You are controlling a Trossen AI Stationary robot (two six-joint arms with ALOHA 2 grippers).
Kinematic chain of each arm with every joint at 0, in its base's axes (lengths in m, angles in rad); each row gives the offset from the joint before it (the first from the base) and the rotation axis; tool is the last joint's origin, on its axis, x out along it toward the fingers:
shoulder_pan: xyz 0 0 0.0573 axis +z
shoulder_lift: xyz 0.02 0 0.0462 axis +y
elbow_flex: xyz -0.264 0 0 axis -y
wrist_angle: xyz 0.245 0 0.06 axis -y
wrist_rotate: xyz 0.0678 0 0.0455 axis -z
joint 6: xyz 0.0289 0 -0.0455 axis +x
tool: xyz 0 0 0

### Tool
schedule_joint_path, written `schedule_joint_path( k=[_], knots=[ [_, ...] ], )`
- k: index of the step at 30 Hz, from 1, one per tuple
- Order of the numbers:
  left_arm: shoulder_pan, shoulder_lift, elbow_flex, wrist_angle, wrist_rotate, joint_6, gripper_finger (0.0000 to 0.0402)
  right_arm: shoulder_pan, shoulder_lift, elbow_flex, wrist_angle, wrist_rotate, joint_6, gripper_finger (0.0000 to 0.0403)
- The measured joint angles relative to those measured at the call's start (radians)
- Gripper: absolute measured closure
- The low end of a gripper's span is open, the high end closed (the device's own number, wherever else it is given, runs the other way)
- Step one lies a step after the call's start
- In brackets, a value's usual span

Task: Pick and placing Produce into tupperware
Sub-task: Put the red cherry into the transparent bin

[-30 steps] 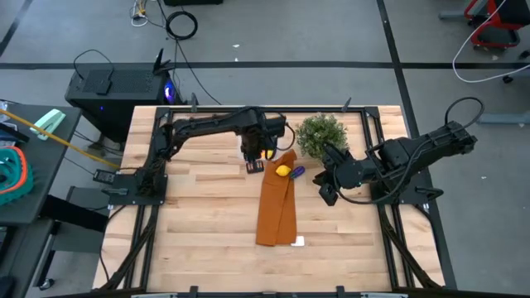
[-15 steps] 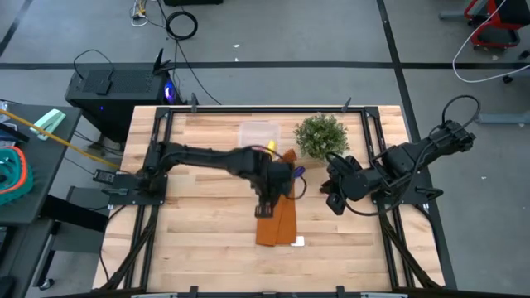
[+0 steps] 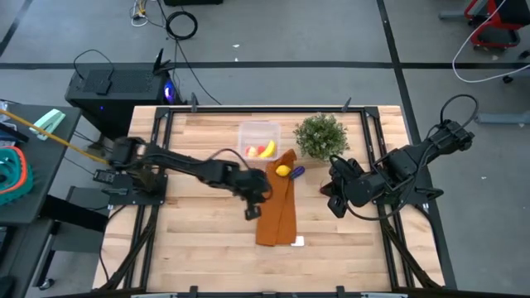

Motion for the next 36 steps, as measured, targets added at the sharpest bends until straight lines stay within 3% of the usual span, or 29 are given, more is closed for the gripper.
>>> schedule_joint_path(
  k=[8,13,19,23,29,36],
  knots=[
    [0.027,-0.341,-0.335,0.125,-0.163,-0.072,0.0398,0.0,0.0,0.0,0.002,0.028,0.01,0.032],
    [0.039,-0.573,-0.536,0.291,-0.171,-0.098,0.0394,0.0,0.0,0.0,0.008,0.058,0.041,0.032],
    [0.039,-0.77,-0.707,0.268,-0.172,-0.118,0.0396,0.0,0.0,0.0,0.022,0.082,0.067,0.032],
    [0.038,-0.838,-0.785,0.239,-0.173,-0.156,0.0393,0.0,0.006,0.0,0.022,0.082,0.095,0.032],
    [0.037,-0.867,-0.806,0.241,-0.172,-0.146,0.0394,0.032,0.028,-0.049,0.037,0.029,0.157,0.032],
    [0.037,-0.875,-0.806,0.24,-0.164,-0.141,0.0393,0.16,0.03,-0.25,0.028,0.011,0.526,0.032]
  ],
)
